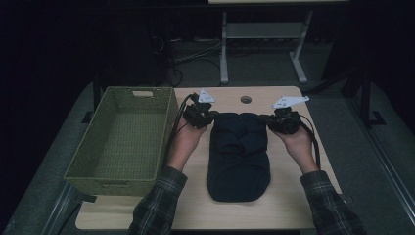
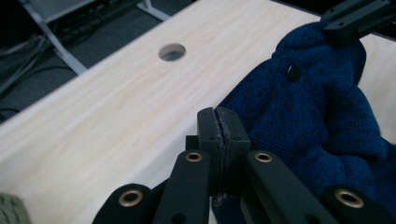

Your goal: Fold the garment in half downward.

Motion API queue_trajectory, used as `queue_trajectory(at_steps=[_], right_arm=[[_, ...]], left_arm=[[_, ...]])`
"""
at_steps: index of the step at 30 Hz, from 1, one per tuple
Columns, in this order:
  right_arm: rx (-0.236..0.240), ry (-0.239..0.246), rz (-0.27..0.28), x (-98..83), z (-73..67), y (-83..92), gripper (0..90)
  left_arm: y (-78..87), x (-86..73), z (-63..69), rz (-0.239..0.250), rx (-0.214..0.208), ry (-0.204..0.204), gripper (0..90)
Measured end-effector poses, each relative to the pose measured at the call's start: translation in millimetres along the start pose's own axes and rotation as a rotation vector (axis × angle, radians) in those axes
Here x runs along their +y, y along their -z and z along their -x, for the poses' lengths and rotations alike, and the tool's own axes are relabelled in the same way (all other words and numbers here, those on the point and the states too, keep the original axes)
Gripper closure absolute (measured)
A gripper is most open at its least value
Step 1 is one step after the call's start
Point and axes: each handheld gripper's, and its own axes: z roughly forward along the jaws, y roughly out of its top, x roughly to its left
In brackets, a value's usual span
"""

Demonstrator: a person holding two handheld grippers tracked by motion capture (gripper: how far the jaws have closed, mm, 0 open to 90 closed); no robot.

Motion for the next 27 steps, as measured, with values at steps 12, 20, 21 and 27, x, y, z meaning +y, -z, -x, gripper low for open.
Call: queue_trajectory(at_steps=[12, 20, 21, 27], right_arm=[[0.046, -0.005, 0.002, -22.7, -19.2, 11.4, 83.3], [0.076, -0.009, 0.001, -34.0, -31.5, 17.7, 82.4], [0.08, -0.006, 0.001, -35.1, -32.8, 17.9, 82.3], [0.097, -0.012, -0.004, -43.9, -41.3, 21.3, 81.5]], left_arm=[[13.1, -19.1, 17.2, -0.02, -0.064, -0.009, 89.4], [16.7, -32.6, 25.5, -0.043, -0.101, -0.006, 89.4], [17.3, -34.1, 26.5, -0.045, -0.107, -0.009, 89.3], [18.9, -44.5, 32.0, -0.064, -0.14, -0.008, 89.3]])
